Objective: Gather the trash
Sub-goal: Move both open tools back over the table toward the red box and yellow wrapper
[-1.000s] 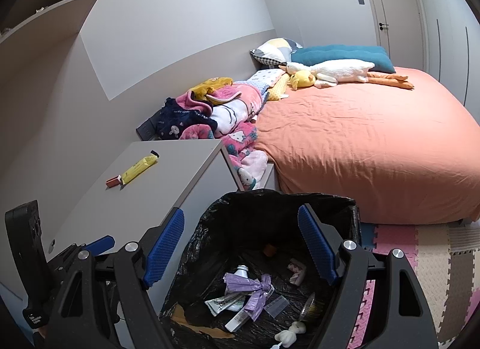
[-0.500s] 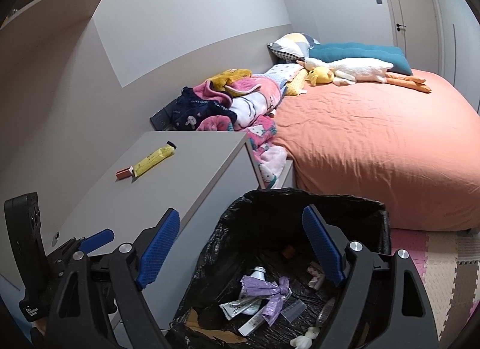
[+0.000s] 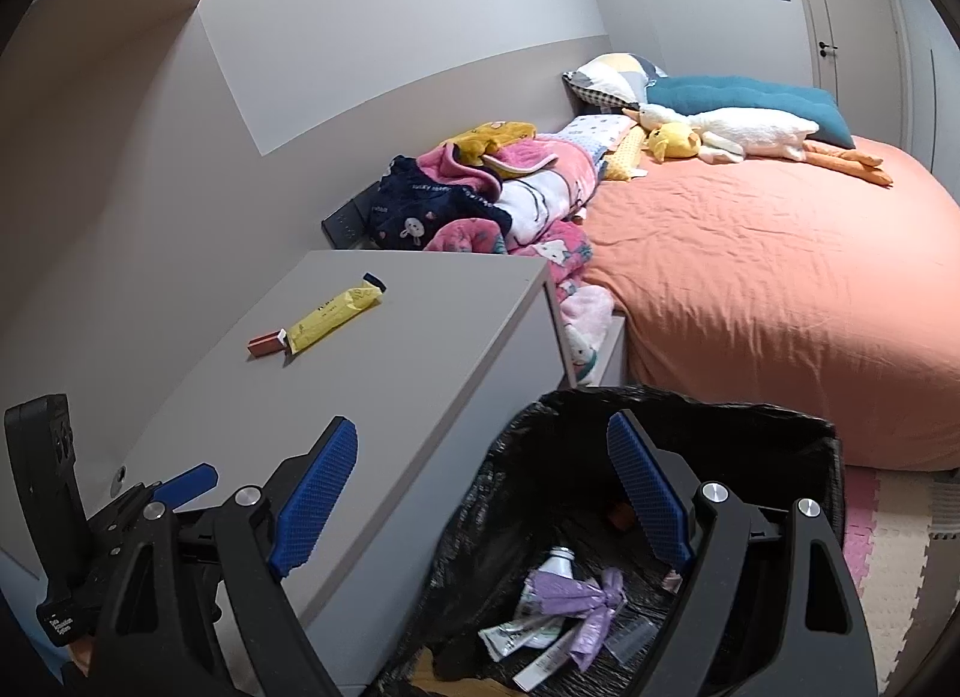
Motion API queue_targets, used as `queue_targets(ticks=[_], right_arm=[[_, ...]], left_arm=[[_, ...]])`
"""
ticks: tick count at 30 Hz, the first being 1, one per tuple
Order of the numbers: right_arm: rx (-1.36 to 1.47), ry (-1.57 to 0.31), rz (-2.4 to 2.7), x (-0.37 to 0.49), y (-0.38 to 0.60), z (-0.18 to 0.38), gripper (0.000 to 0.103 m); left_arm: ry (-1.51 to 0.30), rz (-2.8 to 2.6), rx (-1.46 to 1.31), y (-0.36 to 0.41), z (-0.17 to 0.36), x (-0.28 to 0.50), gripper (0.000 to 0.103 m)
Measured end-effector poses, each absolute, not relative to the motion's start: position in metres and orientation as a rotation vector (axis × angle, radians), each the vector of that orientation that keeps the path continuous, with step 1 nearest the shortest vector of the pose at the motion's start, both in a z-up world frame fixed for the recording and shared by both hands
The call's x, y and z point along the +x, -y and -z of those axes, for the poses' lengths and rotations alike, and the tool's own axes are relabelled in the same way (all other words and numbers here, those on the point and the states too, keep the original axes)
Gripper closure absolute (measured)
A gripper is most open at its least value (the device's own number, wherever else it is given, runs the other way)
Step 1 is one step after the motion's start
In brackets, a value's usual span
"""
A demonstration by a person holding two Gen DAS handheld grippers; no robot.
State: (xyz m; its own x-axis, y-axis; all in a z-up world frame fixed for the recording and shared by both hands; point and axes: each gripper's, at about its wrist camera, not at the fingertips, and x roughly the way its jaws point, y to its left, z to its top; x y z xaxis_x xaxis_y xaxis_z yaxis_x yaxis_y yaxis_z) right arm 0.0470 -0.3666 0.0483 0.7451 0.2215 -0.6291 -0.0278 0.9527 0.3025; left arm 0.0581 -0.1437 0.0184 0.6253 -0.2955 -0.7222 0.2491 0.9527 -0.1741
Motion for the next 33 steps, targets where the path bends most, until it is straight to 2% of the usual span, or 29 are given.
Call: queue_targets(ticks=[33], right_arm=[[0.251,-0.827,-0.215,0.177,0.266,-0.002,0.017]], left_arm=[[-0.869,0.056,-0.252,0.026,0.010,0.166,0.006]])
